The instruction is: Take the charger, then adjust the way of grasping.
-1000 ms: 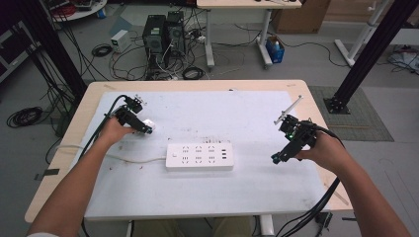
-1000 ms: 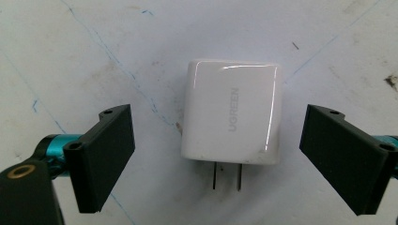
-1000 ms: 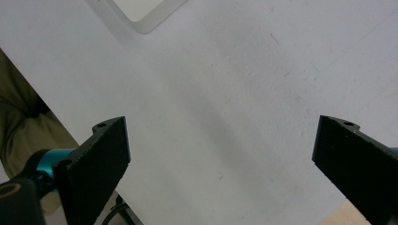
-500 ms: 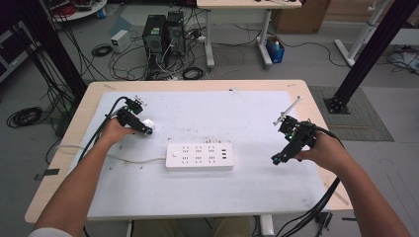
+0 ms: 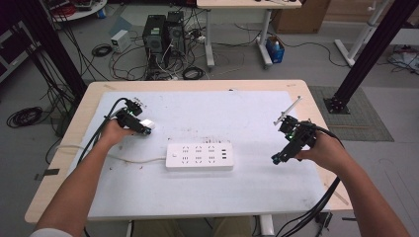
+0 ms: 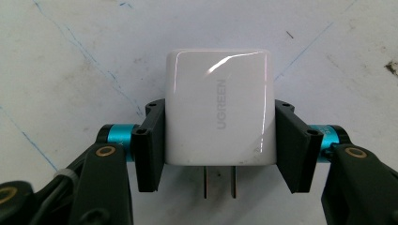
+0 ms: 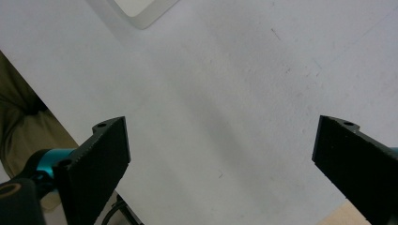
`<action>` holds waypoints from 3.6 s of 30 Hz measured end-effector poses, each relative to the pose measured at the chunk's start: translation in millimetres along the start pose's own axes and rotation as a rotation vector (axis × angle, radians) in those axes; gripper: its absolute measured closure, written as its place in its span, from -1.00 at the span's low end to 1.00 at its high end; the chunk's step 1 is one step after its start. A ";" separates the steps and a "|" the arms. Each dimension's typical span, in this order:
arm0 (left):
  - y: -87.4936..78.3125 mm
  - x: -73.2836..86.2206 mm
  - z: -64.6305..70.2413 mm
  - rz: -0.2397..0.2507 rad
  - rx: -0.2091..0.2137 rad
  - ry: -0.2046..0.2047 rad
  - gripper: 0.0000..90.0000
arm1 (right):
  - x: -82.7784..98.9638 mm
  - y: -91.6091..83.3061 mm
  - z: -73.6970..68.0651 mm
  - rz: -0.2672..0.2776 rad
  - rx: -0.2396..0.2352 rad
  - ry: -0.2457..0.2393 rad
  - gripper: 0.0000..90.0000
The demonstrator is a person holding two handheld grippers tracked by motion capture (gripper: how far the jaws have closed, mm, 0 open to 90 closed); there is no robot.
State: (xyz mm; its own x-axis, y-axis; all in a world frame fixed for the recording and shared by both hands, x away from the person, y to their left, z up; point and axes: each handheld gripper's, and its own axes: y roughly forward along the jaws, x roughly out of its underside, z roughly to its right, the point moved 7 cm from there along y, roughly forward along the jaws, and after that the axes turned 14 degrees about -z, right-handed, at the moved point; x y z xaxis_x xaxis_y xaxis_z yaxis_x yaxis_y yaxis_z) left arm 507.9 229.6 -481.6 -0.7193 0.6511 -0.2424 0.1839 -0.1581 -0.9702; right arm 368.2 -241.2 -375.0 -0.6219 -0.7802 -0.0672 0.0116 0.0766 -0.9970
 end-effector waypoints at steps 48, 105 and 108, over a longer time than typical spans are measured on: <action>-131.1 42.8 142.7 0.272 0.035 0.286 -0.05 | 2.6 -0.7 -29.1 0.079 0.033 0.025 -0.92; -90.9 -19.7 226.7 0.451 0.276 0.495 -0.05 | -48.7 -3.8 -61.5 0.457 -0.621 0.365 -0.92; -89.5 -24.0 231.4 0.458 0.282 0.504 -0.05 | -54.9 -2.8 -64.9 0.442 -0.651 0.384 -0.92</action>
State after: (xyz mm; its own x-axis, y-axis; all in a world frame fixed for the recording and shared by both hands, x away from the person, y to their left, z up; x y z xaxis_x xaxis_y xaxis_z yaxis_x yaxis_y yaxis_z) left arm 353.7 56.3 -390.4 -0.2045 0.7253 -0.6573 0.1635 -0.6368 -0.7535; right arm 351.4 -158.3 -366.1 -0.8879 -0.3417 -0.3079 -0.0627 0.7530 -0.6550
